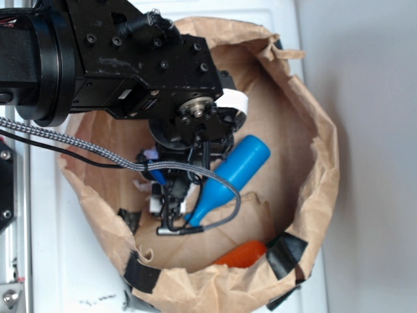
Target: Grab the white paper.
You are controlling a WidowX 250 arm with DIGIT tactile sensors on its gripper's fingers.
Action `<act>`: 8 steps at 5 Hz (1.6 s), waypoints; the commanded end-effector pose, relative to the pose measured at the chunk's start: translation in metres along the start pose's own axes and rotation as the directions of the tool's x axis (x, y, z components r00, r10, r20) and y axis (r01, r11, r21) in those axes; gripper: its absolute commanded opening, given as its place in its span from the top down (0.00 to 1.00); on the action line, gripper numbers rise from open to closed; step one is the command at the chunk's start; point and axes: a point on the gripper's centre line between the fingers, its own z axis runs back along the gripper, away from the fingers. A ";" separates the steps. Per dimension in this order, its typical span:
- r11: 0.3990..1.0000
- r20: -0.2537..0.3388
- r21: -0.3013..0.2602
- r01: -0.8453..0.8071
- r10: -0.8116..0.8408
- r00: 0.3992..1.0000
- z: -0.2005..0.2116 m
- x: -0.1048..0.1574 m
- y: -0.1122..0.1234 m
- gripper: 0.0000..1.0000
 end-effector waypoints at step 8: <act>0.998 0.159 0.049 -0.037 0.029 0.987 -0.016 0.038 -0.014 1.00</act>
